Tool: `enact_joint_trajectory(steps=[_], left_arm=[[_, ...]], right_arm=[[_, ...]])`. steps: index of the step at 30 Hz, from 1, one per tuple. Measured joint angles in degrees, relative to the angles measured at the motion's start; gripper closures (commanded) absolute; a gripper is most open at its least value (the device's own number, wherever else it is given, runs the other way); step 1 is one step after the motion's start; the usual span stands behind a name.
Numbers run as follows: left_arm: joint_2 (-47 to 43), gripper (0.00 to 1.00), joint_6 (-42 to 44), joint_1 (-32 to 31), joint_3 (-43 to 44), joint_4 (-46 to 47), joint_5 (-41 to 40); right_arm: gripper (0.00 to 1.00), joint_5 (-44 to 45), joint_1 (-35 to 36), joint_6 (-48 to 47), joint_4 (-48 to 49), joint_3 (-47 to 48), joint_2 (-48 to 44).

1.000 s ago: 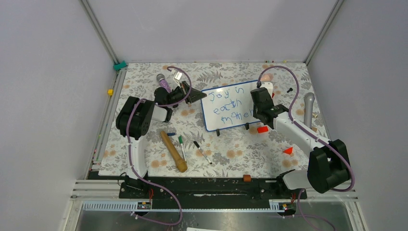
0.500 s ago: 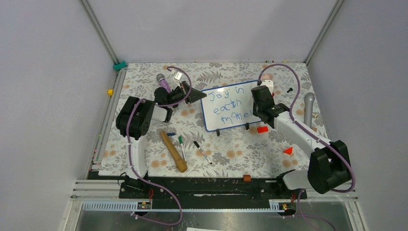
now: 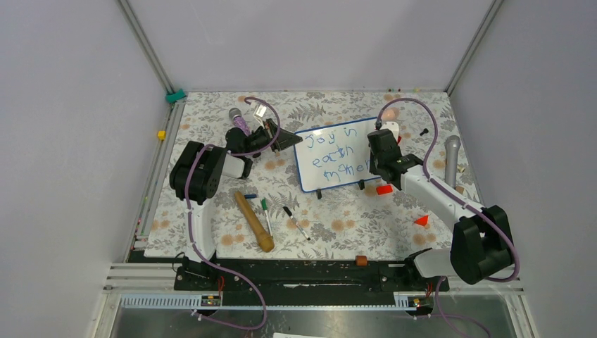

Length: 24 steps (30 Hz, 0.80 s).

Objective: Write a sentence on the whiteboard
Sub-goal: Write a sentence on the whiteboard, then pick up the pen cap from the center of the board.

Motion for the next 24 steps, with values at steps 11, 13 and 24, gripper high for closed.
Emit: enact_joint_trajectory(steps=[11,13,24], left_arm=[[0.0,1.0,0.0,0.0,0.0,0.0,0.0],[0.0,1.0,0.0,0.0,0.0,0.0,0.0],[0.0,1.0,0.0,0.0,0.0,0.0,0.0]], right_arm=[[1.0,-0.5,0.0,0.1,-0.7,-2.8,-0.2],[1.0,-0.4,0.0,0.3,-0.9,-2.8,-0.2],[1.0,1.3,0.0,0.5,-2.0,-1.6,-0.2]])
